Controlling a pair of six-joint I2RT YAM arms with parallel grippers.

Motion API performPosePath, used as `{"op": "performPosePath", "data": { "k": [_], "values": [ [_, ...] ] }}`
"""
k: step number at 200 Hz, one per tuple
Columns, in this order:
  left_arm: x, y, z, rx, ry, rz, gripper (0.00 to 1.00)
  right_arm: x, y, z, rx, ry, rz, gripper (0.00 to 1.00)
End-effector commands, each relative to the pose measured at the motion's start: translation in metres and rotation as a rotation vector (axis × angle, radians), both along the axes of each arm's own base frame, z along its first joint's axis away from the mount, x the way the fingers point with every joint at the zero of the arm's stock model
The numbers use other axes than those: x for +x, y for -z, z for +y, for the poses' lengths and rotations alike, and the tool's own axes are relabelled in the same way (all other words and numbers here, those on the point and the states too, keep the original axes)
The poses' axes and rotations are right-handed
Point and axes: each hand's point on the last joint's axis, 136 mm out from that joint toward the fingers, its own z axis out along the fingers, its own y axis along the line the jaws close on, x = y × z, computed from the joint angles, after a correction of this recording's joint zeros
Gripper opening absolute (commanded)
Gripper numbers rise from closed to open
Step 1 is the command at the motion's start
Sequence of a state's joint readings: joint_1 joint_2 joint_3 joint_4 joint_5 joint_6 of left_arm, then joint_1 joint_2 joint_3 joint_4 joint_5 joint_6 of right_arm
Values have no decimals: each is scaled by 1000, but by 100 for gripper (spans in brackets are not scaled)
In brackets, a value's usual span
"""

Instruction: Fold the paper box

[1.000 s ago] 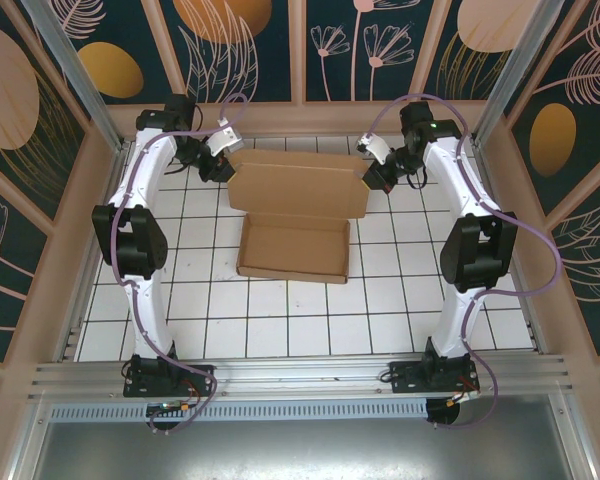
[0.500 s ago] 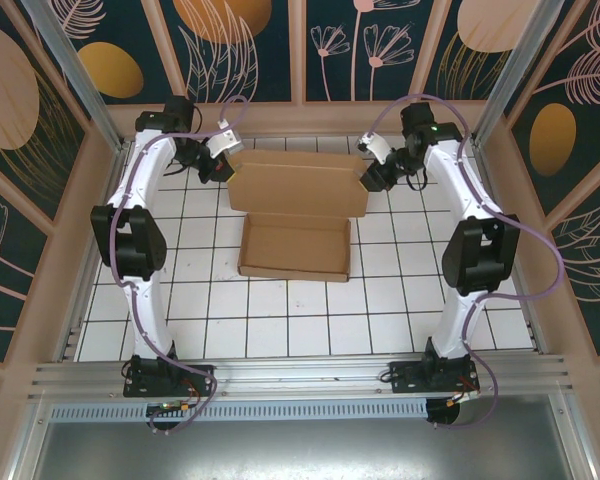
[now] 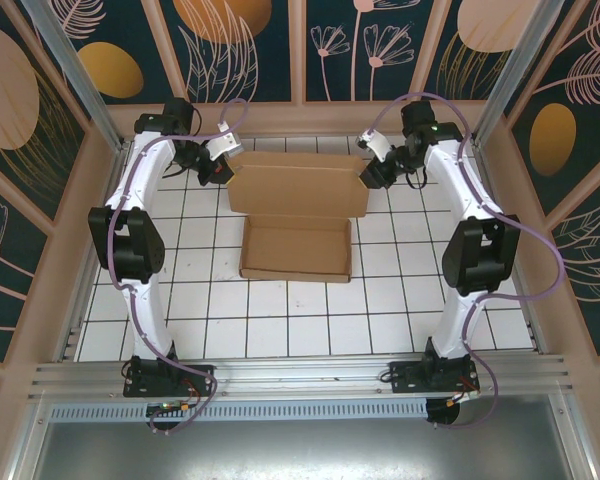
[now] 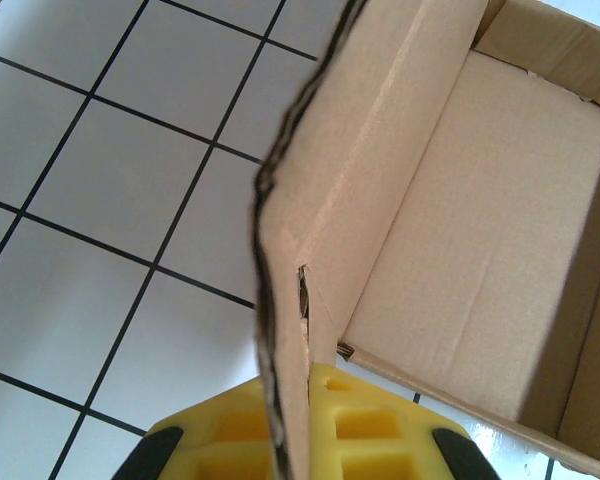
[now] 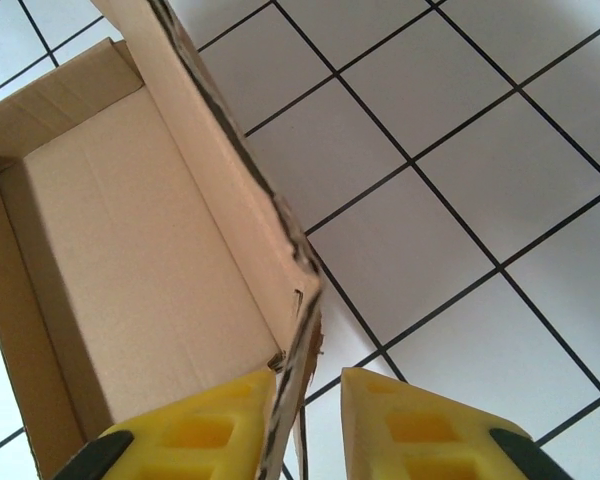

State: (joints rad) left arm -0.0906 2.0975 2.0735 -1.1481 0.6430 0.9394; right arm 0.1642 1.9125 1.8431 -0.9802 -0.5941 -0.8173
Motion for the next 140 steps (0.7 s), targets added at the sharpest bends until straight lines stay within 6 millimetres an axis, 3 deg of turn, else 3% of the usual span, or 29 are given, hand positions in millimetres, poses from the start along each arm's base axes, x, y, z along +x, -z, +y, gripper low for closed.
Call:
{"op": "performPosePath", "data": {
  "k": [1, 91, 111, 123, 140],
  "values": [
    [-4, -4, 1, 8, 22, -21, 0, -2, 0, 0, 10, -12, 26, 21],
    [-3, -2, 2, 9, 15, -14, 0, -5, 8, 0, 3, -22, 81, 17],
    [-3, -4, 2, 10, 15, -19, 0, -5, 7, 1, 4, -24, 77, 10],
    [-3, -4, 2, 10, 14, -19, 0, -4, 6, 1, 5, -24, 74, 0],
    [-3, -6, 1, 5, 11, -22, 0, -4, 2, 2, 8, -24, 71, 0]
  ]
}}
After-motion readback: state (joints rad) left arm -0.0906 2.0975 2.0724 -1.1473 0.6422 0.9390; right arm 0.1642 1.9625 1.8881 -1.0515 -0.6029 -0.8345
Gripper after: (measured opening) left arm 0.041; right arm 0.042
